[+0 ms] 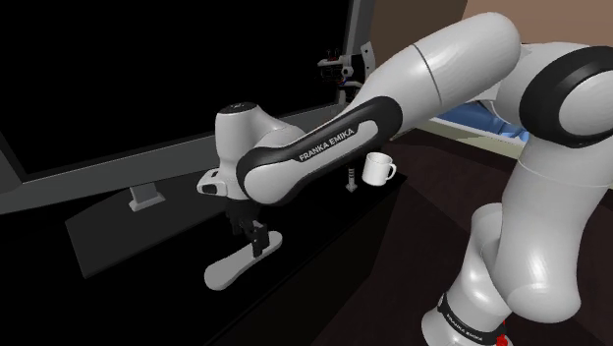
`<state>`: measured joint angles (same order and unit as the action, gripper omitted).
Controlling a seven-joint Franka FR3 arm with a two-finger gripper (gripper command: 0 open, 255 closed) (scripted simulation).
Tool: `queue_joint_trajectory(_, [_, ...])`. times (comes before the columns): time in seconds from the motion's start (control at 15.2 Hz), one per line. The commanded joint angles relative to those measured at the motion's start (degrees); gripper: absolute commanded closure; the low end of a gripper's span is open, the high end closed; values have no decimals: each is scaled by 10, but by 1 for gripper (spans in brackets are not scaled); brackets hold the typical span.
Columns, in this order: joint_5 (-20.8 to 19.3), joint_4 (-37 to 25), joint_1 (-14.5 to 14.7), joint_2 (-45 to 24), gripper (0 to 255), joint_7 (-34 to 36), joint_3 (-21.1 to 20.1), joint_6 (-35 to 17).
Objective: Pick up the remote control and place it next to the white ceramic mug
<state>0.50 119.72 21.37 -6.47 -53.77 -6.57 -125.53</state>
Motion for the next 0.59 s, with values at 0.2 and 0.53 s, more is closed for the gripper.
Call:
queue_joint_trajectory(0.2, [-3, 13, 3, -22, 0, -5, -3, -35])
queue_joint_trajectory(0.53, [-5, 21, 4, -33, 0, -4, -2, -54])
